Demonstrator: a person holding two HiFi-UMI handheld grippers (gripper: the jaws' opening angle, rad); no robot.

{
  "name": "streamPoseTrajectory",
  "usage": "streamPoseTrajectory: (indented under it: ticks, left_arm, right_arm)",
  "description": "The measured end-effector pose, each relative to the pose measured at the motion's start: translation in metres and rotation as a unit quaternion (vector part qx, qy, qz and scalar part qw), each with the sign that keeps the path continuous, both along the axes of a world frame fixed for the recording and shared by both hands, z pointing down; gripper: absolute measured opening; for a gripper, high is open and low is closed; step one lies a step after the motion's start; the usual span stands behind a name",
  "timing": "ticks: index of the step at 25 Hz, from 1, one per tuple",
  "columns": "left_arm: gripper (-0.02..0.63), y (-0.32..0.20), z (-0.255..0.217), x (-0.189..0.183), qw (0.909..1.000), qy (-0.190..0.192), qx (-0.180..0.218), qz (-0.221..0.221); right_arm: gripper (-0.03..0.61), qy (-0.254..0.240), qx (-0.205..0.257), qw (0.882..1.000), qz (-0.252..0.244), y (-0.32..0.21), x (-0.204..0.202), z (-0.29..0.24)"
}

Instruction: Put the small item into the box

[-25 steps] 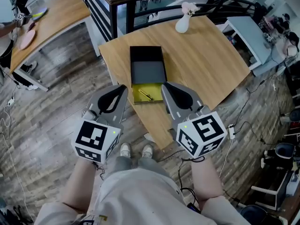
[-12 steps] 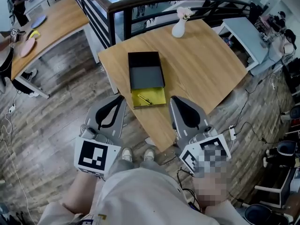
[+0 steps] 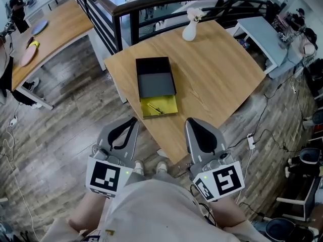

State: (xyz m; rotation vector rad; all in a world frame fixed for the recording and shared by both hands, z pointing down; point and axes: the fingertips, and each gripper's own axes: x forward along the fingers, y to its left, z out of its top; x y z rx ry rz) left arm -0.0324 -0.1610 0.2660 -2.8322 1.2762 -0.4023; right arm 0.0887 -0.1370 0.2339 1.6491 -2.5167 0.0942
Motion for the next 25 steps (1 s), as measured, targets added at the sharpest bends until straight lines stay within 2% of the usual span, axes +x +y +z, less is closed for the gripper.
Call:
streamPoseTrajectory:
  ticks: [5,8,11,20,25]
  left_arm:
    - [0.003,0.003,-0.001,0.001,1.0000,0.005,-0.008,-0.003]
    - [0.003,0.001,-0.003,-0.002,0.9995,0.023,-0.021,-0.005]
    - [0.003,-0.002,-0.005,-0.003,0.9994,0.031,-0.016,-0.007]
    - [0.003,0.000,0.003,0.003,0.9996,0.010,-0.026,-0.005]
    - [0.003,-0.002,0.009,0.000,1.0000,-0.002,-0.007,0.003]
  right_arm:
    - [-0.002,0.007,-0.010,1.000,0.003,-0.003,0.001,0.013]
    - [-0.002,0.003,-0.012,1.000,0.004,-0.006,0.001,0.015]
    - [-0.002,0.006,-0.011,1.000,0.006,-0.009,0.003,0.016]
    - [-0.002,0.009,-0.001,1.000,0.011,-0.014,0.007,0.008]
    - [-0.002,0.010,-0.003,1.000,0.007,-0.014,0.005,0.010]
